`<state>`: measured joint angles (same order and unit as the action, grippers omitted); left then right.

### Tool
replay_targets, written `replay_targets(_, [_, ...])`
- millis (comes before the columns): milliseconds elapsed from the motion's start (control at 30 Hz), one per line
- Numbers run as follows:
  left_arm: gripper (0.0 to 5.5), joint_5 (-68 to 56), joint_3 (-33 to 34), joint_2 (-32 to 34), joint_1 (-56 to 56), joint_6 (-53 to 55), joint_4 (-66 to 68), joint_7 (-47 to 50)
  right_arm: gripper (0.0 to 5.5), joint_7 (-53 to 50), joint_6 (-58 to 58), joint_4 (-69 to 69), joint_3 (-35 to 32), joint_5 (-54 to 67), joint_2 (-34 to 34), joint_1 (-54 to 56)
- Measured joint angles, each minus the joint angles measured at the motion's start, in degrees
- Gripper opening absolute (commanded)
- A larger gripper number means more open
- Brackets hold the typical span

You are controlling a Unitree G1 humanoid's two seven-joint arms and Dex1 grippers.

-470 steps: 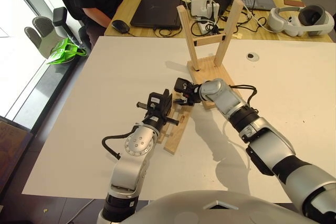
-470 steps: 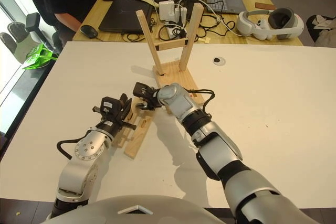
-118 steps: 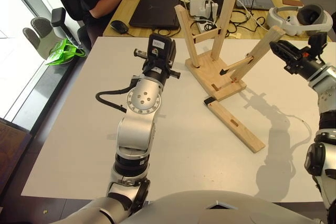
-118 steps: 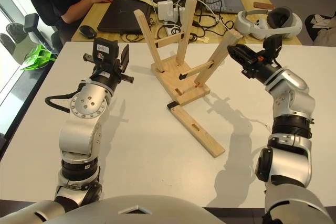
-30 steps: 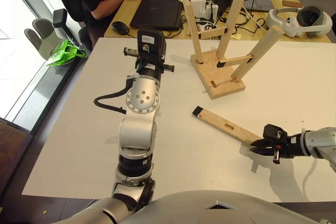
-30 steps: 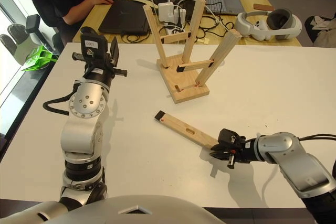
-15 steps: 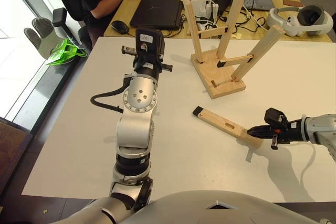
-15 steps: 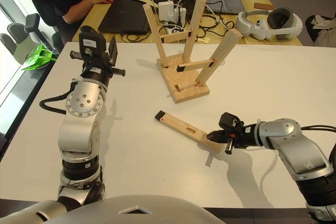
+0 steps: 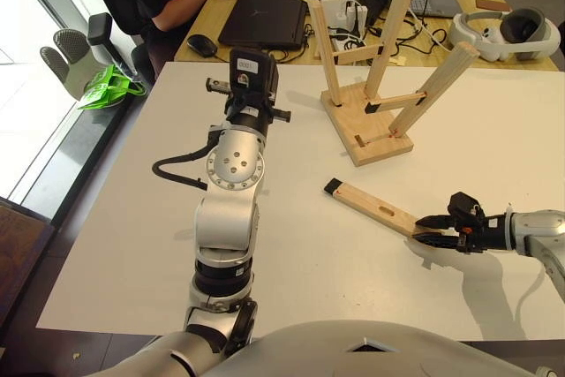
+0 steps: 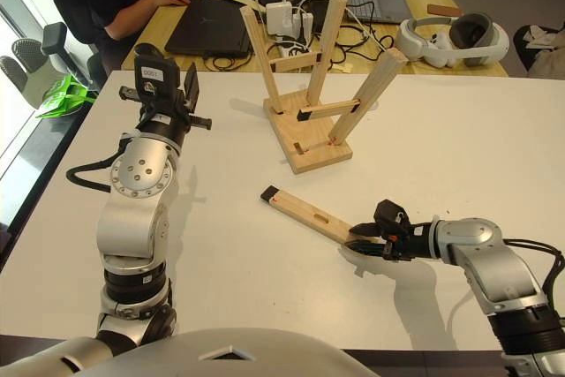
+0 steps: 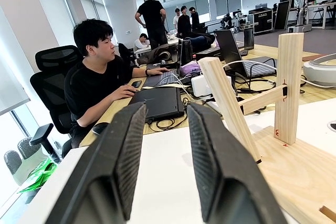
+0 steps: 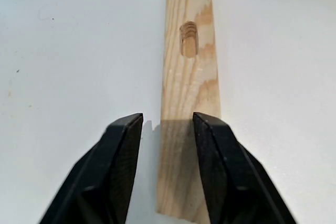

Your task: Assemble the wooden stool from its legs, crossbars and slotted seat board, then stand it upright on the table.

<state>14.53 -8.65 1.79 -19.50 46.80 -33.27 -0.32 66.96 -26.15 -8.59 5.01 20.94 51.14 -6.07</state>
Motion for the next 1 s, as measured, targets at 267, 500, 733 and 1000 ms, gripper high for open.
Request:
replay_targets(267, [1.48,0.02,-0.42,0.03,-0.07,0.0,0.01,-0.05,2.64,0.84,1.83,1.79,0.12,-1.02,-0.24,1.98])
replay_targets(500, [1.48,0.03,-0.51,-0.02,-0.07,0.0,0.0,0.03,3.69,-0.5,4.66,1.65,-0.04,-1.8,-1.13,3.3])
replay_targets(733, [1.48,0.04,-0.65,-0.11,-0.07,-0.01,0.02,0.07,4.67,0.07,1.97,-2.54,0.71,-2.24,0.05,-0.82])
replay_targets(1000, [1.48,0.04,-0.62,-0.11,-0.07,-0.01,0.03,0.09,4.67,-5.0,2.62,-2.11,3.95,-9.0,-0.91,1.52])
